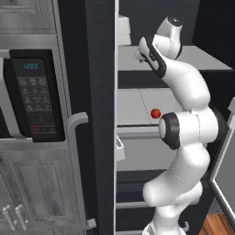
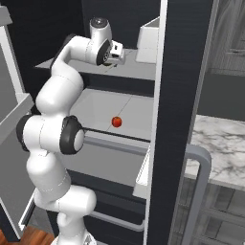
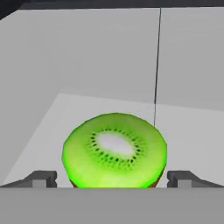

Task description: Retrieve the kiwi and apple from the fridge and place them into the bowl on the dining table.

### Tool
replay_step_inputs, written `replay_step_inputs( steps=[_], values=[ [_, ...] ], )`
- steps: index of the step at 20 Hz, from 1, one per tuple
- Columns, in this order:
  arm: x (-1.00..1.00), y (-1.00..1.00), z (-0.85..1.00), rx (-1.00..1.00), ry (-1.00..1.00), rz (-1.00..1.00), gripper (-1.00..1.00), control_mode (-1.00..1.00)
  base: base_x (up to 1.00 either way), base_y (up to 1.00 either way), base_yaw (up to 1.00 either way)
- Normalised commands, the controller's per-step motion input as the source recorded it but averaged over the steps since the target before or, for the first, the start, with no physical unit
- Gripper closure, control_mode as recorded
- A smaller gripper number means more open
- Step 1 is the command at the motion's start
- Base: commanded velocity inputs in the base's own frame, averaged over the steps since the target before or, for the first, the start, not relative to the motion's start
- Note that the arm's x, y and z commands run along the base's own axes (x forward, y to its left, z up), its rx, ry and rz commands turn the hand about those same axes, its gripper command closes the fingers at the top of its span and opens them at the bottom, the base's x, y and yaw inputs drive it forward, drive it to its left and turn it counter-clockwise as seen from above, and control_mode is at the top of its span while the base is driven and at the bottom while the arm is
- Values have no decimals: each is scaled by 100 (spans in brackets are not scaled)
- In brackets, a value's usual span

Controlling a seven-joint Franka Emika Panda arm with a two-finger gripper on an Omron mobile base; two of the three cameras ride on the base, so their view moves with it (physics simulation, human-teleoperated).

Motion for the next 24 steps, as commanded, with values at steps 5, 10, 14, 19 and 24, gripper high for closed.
replay_step_inputs(
  steps=[5, 10, 14, 19, 24],
  values=[
    [33, 0, 0, 0, -1, 0, -100, -100, 0, 0, 0],
    [28, 0, 0, 0, -1, 0, -100, -100, 0, 0, 0],
    [15, 0, -3, 0, 0, 0, -100, -100, 0, 0, 0],
    [-1, 0, -25, 0, 0, -1, 100, -100, 0, 0, 0],
    [0, 0, -40, 0, 0, -1, 100, -100, 0, 0, 0]
  ],
)
